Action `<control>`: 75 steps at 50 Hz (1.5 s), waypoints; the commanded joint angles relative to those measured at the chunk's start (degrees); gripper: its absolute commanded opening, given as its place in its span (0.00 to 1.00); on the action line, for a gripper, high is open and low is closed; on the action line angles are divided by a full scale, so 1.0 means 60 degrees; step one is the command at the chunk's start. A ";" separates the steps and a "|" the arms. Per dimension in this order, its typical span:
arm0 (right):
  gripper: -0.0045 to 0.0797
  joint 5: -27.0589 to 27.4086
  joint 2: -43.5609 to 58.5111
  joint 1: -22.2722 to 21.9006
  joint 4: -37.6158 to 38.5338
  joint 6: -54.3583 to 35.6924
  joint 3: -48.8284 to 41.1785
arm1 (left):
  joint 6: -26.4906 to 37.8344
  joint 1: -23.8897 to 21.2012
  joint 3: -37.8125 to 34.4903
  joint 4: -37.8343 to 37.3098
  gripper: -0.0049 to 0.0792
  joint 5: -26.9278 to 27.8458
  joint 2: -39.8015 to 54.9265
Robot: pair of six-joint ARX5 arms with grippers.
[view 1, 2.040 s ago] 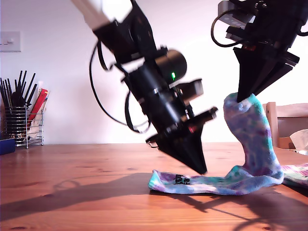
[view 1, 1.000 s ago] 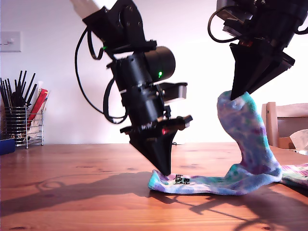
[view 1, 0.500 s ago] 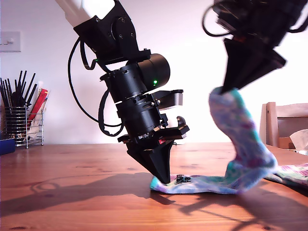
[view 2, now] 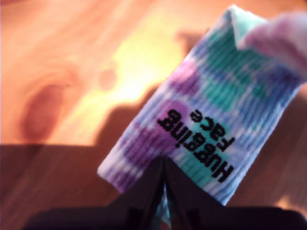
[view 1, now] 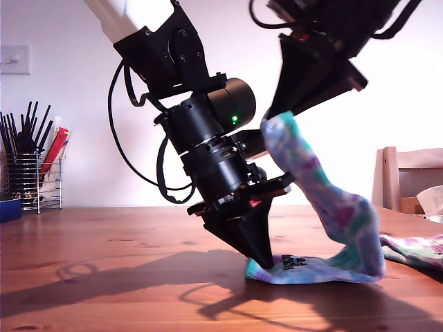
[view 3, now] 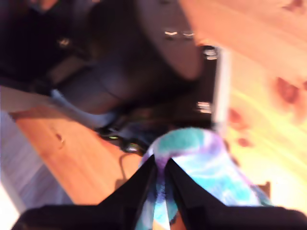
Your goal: Fold the socks in front of you. After folding them, place them to the right side.
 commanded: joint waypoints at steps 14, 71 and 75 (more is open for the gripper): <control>0.04 -0.0080 0.1191 0.0251 0.0109 -0.0146 0.0157 | -0.0382 -0.0055 -0.0310 0.0186 0.03 0.0098 0.0477; 0.04 -0.0328 0.1486 0.0277 0.0069 -0.0514 0.0153 | -0.0342 0.1209 -0.0273 -0.0302 0.05 0.2426 -0.0758; 0.04 -0.0361 0.1486 0.0277 0.0018 -0.0517 0.0153 | -0.0342 0.1319 -0.0273 -0.0510 0.05 0.2517 -0.0798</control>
